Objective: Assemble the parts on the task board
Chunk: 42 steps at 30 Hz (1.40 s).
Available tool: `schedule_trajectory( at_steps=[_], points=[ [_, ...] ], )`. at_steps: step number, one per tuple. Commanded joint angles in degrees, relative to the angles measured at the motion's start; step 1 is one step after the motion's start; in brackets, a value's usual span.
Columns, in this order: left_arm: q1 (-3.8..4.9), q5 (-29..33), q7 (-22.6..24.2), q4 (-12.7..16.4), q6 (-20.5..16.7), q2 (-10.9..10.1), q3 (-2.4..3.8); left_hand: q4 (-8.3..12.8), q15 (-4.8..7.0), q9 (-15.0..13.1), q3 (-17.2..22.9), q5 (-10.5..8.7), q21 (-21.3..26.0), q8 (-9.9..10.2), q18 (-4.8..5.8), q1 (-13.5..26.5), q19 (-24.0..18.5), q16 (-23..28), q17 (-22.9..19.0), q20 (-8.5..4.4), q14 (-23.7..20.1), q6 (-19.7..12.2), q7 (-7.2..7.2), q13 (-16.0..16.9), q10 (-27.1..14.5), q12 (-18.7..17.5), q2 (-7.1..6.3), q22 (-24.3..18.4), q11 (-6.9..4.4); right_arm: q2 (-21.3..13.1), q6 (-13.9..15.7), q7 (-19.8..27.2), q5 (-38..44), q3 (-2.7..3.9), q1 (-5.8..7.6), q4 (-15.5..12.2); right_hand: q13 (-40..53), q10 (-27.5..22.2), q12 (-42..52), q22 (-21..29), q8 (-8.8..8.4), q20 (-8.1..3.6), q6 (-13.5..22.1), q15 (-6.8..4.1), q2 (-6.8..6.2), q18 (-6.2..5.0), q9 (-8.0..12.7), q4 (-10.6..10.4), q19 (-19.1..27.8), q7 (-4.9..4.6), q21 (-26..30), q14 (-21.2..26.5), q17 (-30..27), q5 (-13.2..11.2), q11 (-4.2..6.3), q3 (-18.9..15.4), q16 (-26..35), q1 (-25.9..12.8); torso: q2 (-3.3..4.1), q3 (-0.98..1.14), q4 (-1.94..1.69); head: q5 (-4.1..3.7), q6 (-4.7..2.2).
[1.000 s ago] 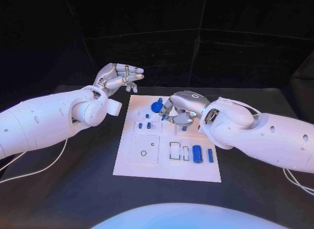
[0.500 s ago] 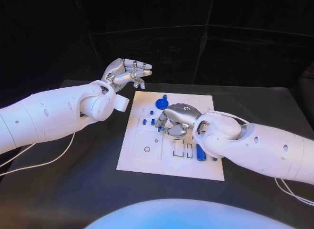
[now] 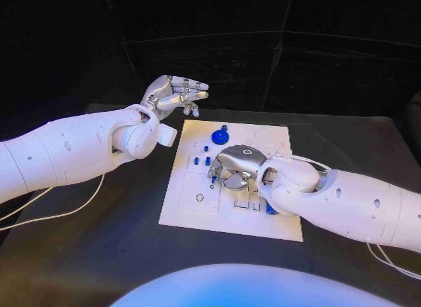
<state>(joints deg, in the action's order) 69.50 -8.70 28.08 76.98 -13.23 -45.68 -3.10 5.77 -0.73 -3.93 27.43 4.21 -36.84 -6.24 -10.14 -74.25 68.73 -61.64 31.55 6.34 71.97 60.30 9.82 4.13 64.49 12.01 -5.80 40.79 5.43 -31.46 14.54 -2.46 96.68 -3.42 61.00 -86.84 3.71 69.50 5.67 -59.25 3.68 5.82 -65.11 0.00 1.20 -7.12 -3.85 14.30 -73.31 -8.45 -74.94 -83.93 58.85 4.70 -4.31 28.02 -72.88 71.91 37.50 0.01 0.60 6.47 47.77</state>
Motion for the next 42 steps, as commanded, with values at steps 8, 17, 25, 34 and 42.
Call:
schedule_trajectory(
  at_steps=[8,17,25,34,42],
  points=[
    [0.09,0.3,0.3,-0.1,0.5,0.1,0.05,0.1,0.00,0.1,-0.3,-0.02,0.4,-0.2,-0.35,-0.4,-0.4,0.4,-0.2,0.05,-0.5,-0.3,0.31,-0.1,-0.3,0.3,0.44,-0.1,0.37,0.3,-0.9,0.6,1.0,-0.07,-0.21,0.1,-0.1,0.0,-0.3,0.1,0.04,0.03,-0.3,-0.27,-0.40,0.82,0.0,-0.1,-0.5,-0.21,-0.3,-1.2,-0.1,0.3,-0.28,0.3,-0.3,-0.1,-0.01,-0.02,-0.01,0.30,0.27],
    [0.09,0.3,0.2,-0.1,0.6,0.1,0.05,0.1,0.00,0.1,-0.3,-0.02,0.4,-0.2,-0.35,-0.4,-0.4,0.4,-0.2,0.05,-0.5,-0.3,0.31,-0.1,-0.3,0.3,0.44,-0.1,0.37,0.6,-1.7,0.4,1.2,-0.10,-0.31,0.5,-0.1,-0.1,-0.4,0.1,0.03,0.04,-0.3,-0.26,-0.45,0.82,0.0,-0.2,-0.5,-0.22,-0.3,-1.2,0.0,0.3,-0.29,0.3,-0.3,-0.1,-0.03,-0.03,0.00,0.38,0.44],
    [0.09,0.3,0.2,-0.1,0.6,0.2,0.05,0.1,0.00,0.1,-0.3,-0.02,0.4,-0.2,-0.35,-0.4,-0.4,0.4,-0.2,0.05,-0.5,-0.3,0.31,-0.1,-0.3,0.3,0.44,-0.1,0.37,0.7,-2.5,0.5,1.3,-0.15,-0.42,0.6,-0.1,-0.1,-0.4,0.1,0.03,0.04,-0.2,-0.25,-0.50,0.81,0.0,-0.3,-0.4,-0.22,-0.3,-1.2,0.0,0.2,-0.30,0.3,-0.3,-0.2,0.01,0.01,0.02,0.45,0.58],
    [0.09,0.3,0.2,-0.2,0.6,0.2,0.04,0.1,0.00,0.1,-0.3,-0.02,0.4,-0.2,-0.35,-0.4,-0.4,0.4,-0.2,0.05,-0.5,-0.3,0.31,-0.1,-0.3,0.3,0.44,-0.1,0.37,0.8,-2.9,0.6,1.3,-0.25,-0.49,0.6,-0.1,-0.1,-0.4,0.1,0.03,0.05,-0.2,-0.25,-0.52,0.81,0.0,-0.3,-0.4,-0.22,-0.3,-1.2,-0.1,0.2,-0.30,0.3,-0.3,-0.2,-0.02,0.00,0.04,0.49,0.73],
    [0.09,0.3,0.1,-0.3,0.7,0.2,0.04,0.1,0.00,0.1,-0.3,-0.02,0.4,-0.2,-0.35,-0.4,-0.4,0.4,-0.2,0.05,-0.5,-0.3,0.31,-0.1,-0.3,0.3,0.44,-0.1,0.37,1.0,-3.3,-0.5,2.1,-0.32,-0.51,0.9,-0.1,-0.2,-0.4,0.2,0.01,0.06,-0.2,-0.24,-0.61,0.80,0.0,-0.4,-0.4,-0.24,-0.2,-1.2,-0.1,0.1,-0.32,0.4,-0.3,-0.2,-0.01,-0.01,0.00,0.46,0.75]
  ],
)
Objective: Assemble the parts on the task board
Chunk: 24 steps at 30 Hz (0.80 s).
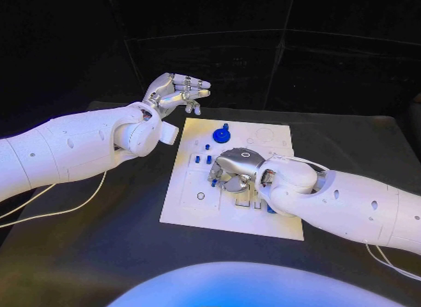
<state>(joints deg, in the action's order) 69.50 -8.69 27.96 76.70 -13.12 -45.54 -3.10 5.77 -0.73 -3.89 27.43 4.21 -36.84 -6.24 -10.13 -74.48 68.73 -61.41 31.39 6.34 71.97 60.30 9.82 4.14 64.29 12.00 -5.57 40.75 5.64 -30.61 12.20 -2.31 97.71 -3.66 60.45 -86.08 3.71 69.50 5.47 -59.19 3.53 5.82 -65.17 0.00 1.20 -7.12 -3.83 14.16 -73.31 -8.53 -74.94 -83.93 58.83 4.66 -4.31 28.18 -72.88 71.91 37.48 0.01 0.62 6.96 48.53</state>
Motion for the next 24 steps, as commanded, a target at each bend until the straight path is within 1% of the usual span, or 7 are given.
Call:
schedule_trajectory(
  at_steps=[1,9,16,20,21,24],
  points=[
    [0.09,0.2,0.3,0.0,0.6,0.1,0.05,0.1,0.00,0.1,-0.3,-0.02,0.4,-0.2,-0.36,-0.1,-0.4,0.2,0.0,0.05,-0.5,-0.3,0.31,-0.1,-0.1,0.3,0.21,-0.1,0.17,0.1,-1.0,-0.8,1.2,-0.08,0.04,0.2,-0.1,-0.2,-0.2,0.1,0.16,0.07,-0.1,-0.23,-0.64,0.79,0.0,-0.3,-0.4,-0.16,-0.2,-1.2,-0.1,0.1,-0.33,0.2,-0.3,-0.2,0.01,0.00,-0.02,-0.03,0.00],
    [0.09,0.2,0.2,0.1,0.6,0.0,0.05,0.1,0.00,0.1,-0.3,-0.02,0.4,-0.2,-0.36,-0.1,-0.4,0.2,0.0,0.05,-0.5,-0.3,0.31,-0.1,-0.1,0.3,0.21,-0.1,0.17,0.6,-1.5,-2.0,2.2,-0.20,0.03,0.6,-0.1,-1.0,-0.7,1.0,0.08,0.23,0.7,-0.04,-1.46,0.64,0.0,-0.9,0.2,-0.34,0.2,-1.1,-0.6,-0.2,-0.57,0.4,-0.2,-0.6,0.00,-0.03,0.01,-0.07,0.03],
    [0.09,0.2,0.2,0.0,0.6,0.1,0.05,0.1,0.00,0.1,-0.3,-0.02,0.4,-0.2,-0.36,-0.1,-0.4,0.2,0.0,0.05,-0.5,-0.3,0.31,-0.1,-0.1,0.3,0.21,-0.1,0.17,0.9,-2.0,-2.1,2.5,-0.65,0.02,0.7,-0.2,-1.3,-0.8,1.0,0.08,0.29,0.9,0.02,-1.75,0.63,0.0,-1.1,0.2,-0.39,0.3,-1.0,-0.7,-0.2,-0.64,0.4,-0.2,-0.7,-0.04,-0.05,-0.02,-0.12,0.03],
    [0.09,0.2,0.1,0.0,0.7,0.1,0.05,0.1,0.00,0.1,-0.3,-0.02,0.4,-0.2,-0.36,-0.1,-0.4,0.2,0.0,0.05,-0.5,-0.3,0.31,-0.1,-0.1,0.3,0.21,-0.1,0.17,0.9,-1.9,-2.2,2.5,-0.77,0.02,0.8,-0.2,-2.4,-1.3,1.3,-0.01,0.49,1.8,0.29,-2.55,0.58,0.1,-1.6,0.4,-0.69,0.5,-0.9,-1.0,-0.1,-0.98,0.3,-0.1,-1.1,-0.01,-0.03,-0.04,-0.12,0.01],
    [0.09,0.2,0.1,0.0,0.7,0.1,0.05,0.1,0.00,0.1,-0.3,-0.02,0.4,-0.2,-0.36,-0.1,-0.4,0.2,0.0,0.05,-0.5,-0.3,0.31,-0.1,-0.1,0.3,0.21,-0.1,0.17,1.0,-1.6,-2.2,2.4,-0.80,0.02,0.9,-0.2,-3.6,-1.8,1.8,-0.04,0.68,2.6,0.59,-3.18,0.50,0.1,-2.0,0.7,-1.00,0.7,-0.8,-1.5,-0.1,-1.31,0.1,0.0,-1.5,0.00,-0.03,-0.04,-0.10,0.00],
    [0.09,0.2,0.0,0.0,0.7,0.1,0.05,0.1,0.00,0.1,-0.3,-0.02,0.4,-0.2,-0.36,-0.1,-0.4,0.2,0.0,0.05,-0.5,-0.3,0.31,-0.1,-0.1,0.3,0.21,-0.1,0.17,0.9,-1.2,-2.1,2.1,-0.83,0.02,1.0,-0.2,-5.4,-1.9,2.2,-0.05,1.01,3.6,0.95,-4.00,0.45,0.2,-2.4,0.9,-1.37,1.0,-0.7,-1.9,-0.3,-1.81,-0.3,0.2,-1.7,-0.03,-0.03,0.00,-0.09,-0.03]
  ],
)
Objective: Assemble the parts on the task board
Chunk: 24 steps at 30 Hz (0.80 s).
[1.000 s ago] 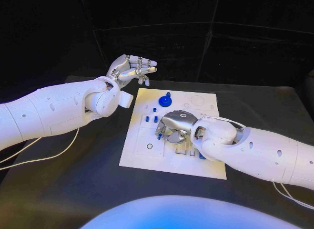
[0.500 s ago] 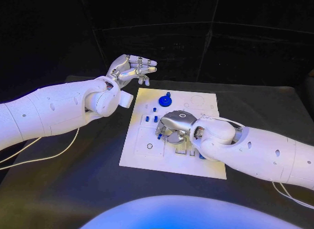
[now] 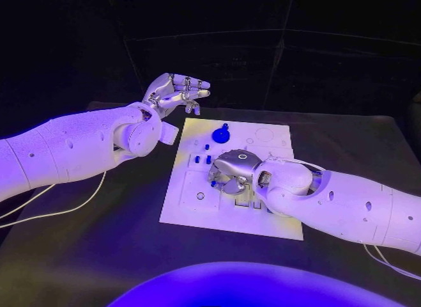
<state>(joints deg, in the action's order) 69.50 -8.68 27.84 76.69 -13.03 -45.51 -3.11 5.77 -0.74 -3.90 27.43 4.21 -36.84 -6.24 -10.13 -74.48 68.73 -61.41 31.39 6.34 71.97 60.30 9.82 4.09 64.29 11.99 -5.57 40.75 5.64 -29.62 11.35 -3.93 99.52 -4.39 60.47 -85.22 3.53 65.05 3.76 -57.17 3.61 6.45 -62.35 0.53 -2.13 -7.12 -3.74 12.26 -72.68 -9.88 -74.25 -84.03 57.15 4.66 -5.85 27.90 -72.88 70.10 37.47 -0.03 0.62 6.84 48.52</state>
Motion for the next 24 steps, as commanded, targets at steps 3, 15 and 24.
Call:
schedule_trajectory(
  at_steps=[3,15,24],
  points=[
    [0.09,0.2,0.1,0.0,0.6,0.1,0.05,0.1,0.00,0.1,-0.3,-0.02,0.4,-0.2,-0.36,-0.1,-0.4,0.2,0.0,0.05,-0.5,-0.3,0.31,-0.1,-0.1,0.3,0.21,-0.1,0.17,-0.1,0.0,-0.2,-0.2,-0.12,0.00,0.1,0.0,-1.5,0.0,0.2,-0.14,0.54,1.3,0.53,-1.03,0.44,0.1,-0.6,0.3,-0.09,0.3,-0.5,-0.4,-0.3,-0.41,-0.2,0.2,0.1,0.00,0.02,0.02,0.06,-0.01],
    [0.09,0.2,-0.1,-0.3,0.9,0.1,0.05,0.1,0.00,0.1,-0.3,-0.02,0.4,-0.2,-0.36,-0.1,-0.4,0.2,0.0,0.05,-0.5,-0.3,0.31,-0.1,-0.1,0.3,0.21,-0.1,0.17,-3.2,9.0,2.1,-2.3,-0.11,0.00,-2.6,0.2,-4.8,0.8,1.6,-0.08,0.71,6.4,0.64,-3.31,0.17,0.0,-2.2,0.9,0.26,1.2,-0.1,-1.7,-0.1,-0.45,-3.9,0.6,0.4,0.01,0.09,0.06,-0.21,-0.28],
    [0.09,0.2,-0.3,-0.5,1.1,-0.1,0.01,0.1,-0.03,0.1,-0.4,-0.02,0.5,-0.2,-0.36,-0.2,-0.4,0.4,-0.4,0.08,-0.6,-0.3,0.34,-0.1,-0.1,0.4,0.29,-0.2,0.20,-10.6,10.4,0.6,-5.4,1.68,1.34,-8.3,0.3,-4.5,1.8,1.7,0.09,0.67,6.3,0.51,-3.50,0.17,-0.1,-2.7,0.9,0.44,1.2,-0.1,-2.1,0.7,-0.27,-5.0,0.7,1.0,-0.03,0.03,0.17,-1.39,-1.13]
  ],
)
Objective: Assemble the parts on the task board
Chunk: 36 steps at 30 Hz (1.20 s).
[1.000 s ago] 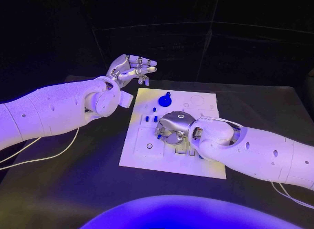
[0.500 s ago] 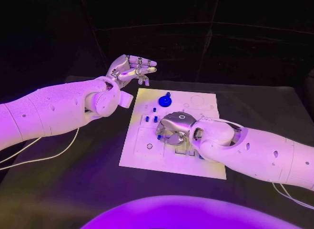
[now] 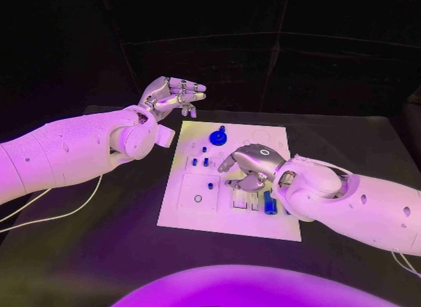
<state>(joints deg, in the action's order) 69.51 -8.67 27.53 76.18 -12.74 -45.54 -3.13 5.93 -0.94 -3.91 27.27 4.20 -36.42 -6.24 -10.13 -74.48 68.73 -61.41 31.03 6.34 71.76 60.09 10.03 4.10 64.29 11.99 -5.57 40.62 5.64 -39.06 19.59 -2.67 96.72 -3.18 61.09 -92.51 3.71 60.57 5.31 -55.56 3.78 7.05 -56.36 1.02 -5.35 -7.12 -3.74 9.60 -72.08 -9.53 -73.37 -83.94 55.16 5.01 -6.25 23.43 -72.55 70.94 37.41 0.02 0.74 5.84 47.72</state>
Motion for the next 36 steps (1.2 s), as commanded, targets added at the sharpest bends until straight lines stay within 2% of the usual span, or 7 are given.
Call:
schedule_trajectory(
  at_steps=[1,5,8,14,22,26,36],
  points=[
    [0.08,0.2,0.0,0.0,0.8,0.0,0.03,-0.1,0.17,0.1,-0.3,-0.02,0.1,-0.2,-0.36,-0.2,-0.4,0.4,0.0,0.08,-0.4,-0.1,0.13,-0.1,-0.1,0.4,0.29,-0.1,0.20,-1.9,1.4,-1.2,-3.1,0.78,1.15,-1.2,0.0,-0.2,0.4,0.1,-0.11,0.04,0.4,-0.03,-0.55,0.14,-0.1,-0.3,0.3,0.23,0.4,-0.1,-0.2,0.3,0.22,-1.2,0.4,0.0,0.04,-0.03,0.02,-0.59,-0.45],
    [0.08,0.2,0.0,0.0,1.0,0.0,0.01,-0.1,0.17,0.1,-0.3,-0.02,0.1,-0.2,-0.36,-0.2,-0.4,0.4,0.0,0.08,-0.4,-0.1,0.13,-0.1,-0.1,0.4,0.29,-0.1,0.20,-4.7,-2.2,-3.7,-3.8,1.46,2.71,-1.4,0.0,-2.1,0.7,1.6,-0.22,-0.02,1.6,-0.11,-1.61,-0.09,0.0,-1.6,1.0,0.86,1.3,0.2,-1.9,1.1,0.28,-4.6,1.3,-0.1,0.00,-0.07,0.00,-1.00,-0.74],
    [0.07,0.2,-0.1,0.1,1.1,0.0,-0.01,-0.1,0.17,0.1,-0.3,-0.02,0.1,-0.2,-0.36,-0.2,-0.4,0.4,0.0,0.08,-0.4,-0.1,0.13,-0.1,-0.1,0.4,0.29,-0.1,0.20,-6.6,-4.1,-4.9,-3.7,1.66,3.28,-1.5,0.1,-3.2,1.6,2.4,-0.15,0.08,3.3,-0.04,-2.00,-0.15,0.0,-2.9,1.3,0.44,1.9,0.4,-3.0,2.5,0.21,-8.5,1.9,0.9,0.07,-0.08,-0.14,-1.46,-0.98],
    [0.07,0.2,-0.1,0.0,1.1,0.0,-0.03,-0.1,0.17,0.1,-0.3,-0.02,0.1,-0.2,-0.36,-0.2,-0.4,0.4,0.0,0.08,-0.4,-0.1,0.13,-0.1,-0.1,0.4,0.29,-0.1,0.20,-9.0,-5.7,-6.0,-2.3,1.79,3.66,-1.7,0.1,-4.2,2.8,2.9,-0.07,0.12,3.4,-0.01,-1.52,-0.24,-0.1,-4.6,1.2,0.46,2.3,0.4,-3.8,3.2,0.14,-12.6,2.3,2.9,0.04,0.00,0.04,-1.57,-1.21],
    [0.07,0.2,-0.2,-0.1,1.4,0.2,-0.06,-0.1,0.17,0.1,-0.3,-0.02,0.1,-0.2,-0.36,-0.2,-0.4,0.4,0.0,0.08,-0.4,-0.1,0.13,-0.1,-0.1,0.4,0.29,-0.1,0.20,-8.2,-8.4,-6.2,-1.3,1.80,3.74,-0.4,0.1,-4.2,3.7,3.1,0.14,0.10,2.4,-0.06,-0.72,-0.26,-0.2,-5.4,1.2,0.56,2.5,0.4,-4.2,3.2,0.22,-13.9,2.5,4.4,0.09,0.00,-0.27,-1.74,-1.42],
    [0.07,0.2,-0.2,-0.2,1.4,0.2,-0.06,-0.1,0.17,0.1,-0.3,-0.02,0.1,-0.2,-0.36,-0.2,-0.4,0.4,0.0,0.08,-0.4,-0.1,0.13,-0.1,-0.1,0.4,0.29,-0.1,0.20,-7.0,-9.4,-5.9,-1.2,1.78,3.72,0.4,0.1,-3.8,4.4,3.2,0.22,0.03,1.7,-0.16,-0.03,-0.26,-0.3,-5.6,1.1,0.62,2.6,0.4,-4.4,3.2,0.34,-14.2,2.5,5.2,0.13,0.04,-0.20,-1.59,-1.36],
    [0.07,0.2,-0.2,-0.2,1.5,0.2,-0.06,-0.1,0.16,0.1,-0.3,-0.02,0.2,-0.2,-0.36,-0.2,-0.4,0.5,-0.2,0.09,-0.4,-0.1,0.13,-0.1,-0.1,0.4,0.33,-0.1,0.19,-4.2,-11.5,-5.2,-1.1,1.74,3.67,3.5,-0.2,0.8,6.1,1.9,0.21,-0.51,-0.3,-0.81,2.98,0.00,-0.2,-5.3,0.1,0.98,1.8,-0.1,-3.2,1.1,1.13,-11.8,1.7,7.6,0.11,-0.01,-0.17,-1.58,-1.18]
  ],
)
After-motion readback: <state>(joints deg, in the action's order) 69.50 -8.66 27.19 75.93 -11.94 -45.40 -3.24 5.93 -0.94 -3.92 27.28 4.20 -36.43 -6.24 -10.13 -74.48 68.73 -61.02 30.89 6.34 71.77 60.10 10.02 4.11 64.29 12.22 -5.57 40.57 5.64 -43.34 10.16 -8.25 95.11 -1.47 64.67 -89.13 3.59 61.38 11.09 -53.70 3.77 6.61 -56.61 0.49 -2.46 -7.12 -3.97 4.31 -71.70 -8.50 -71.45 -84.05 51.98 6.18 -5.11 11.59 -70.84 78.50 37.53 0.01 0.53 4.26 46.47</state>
